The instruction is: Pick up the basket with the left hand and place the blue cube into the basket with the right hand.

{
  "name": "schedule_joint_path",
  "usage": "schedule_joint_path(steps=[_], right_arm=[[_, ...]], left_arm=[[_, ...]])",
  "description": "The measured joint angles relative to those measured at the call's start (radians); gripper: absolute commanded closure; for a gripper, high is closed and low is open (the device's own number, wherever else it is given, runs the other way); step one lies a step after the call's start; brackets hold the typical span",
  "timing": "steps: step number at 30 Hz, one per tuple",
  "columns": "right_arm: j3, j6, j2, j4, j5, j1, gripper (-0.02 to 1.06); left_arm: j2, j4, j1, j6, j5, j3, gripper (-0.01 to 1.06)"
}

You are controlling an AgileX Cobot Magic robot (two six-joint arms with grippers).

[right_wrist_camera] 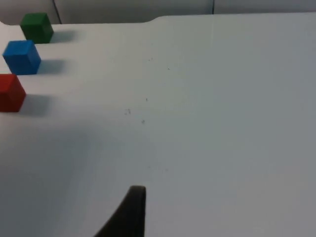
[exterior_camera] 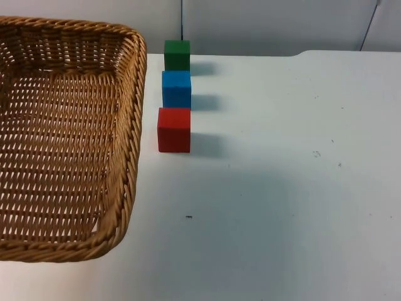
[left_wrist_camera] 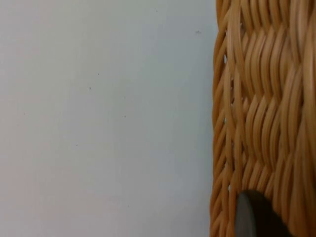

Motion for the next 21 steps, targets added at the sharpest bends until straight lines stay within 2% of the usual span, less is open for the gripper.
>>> schedule_joint_path(steps=[5,11,13,14,15,18,21], right_arm=[[-0.03,-0.068,0.021,0.046,-0.085,0.0,0.0],[-0.092,-0.089,0.22,0.09,-0.157,0.0,0.0],[-0.14,-0.116,0.327,0.127,-0.184,0.0,0.0],[-0.187,-0.148,0.398,0.174,-0.212,0.0,0.0],[-0.187,-0.148,0.398,0.174,-0.212,0.0,0.0],[-0.293,-0.224,0.561,0.277,-0.255,0.0,0.02],[-0.372,-0.275,0.666,0.347,-0.263,0.0,0.04]], left_arm=[[0.0,0.0,0.0,0.0,0.004,0.0,1.05],[0.0,0.0,0.0,0.0,0.015,0.0,1.05],[0.0,0.0,0.0,0.0,0.015,0.0,1.05],[0.0,0.002,0.0,0.0,0.015,0.0,1.05],[0.0,0.002,0.0,0.0,0.015,0.0,1.05],[0.002,0.008,0.0,0.0,0.015,0.0,1.05],[0.002,0.011,0.0,0.0,0.017,0.0,1.05]])
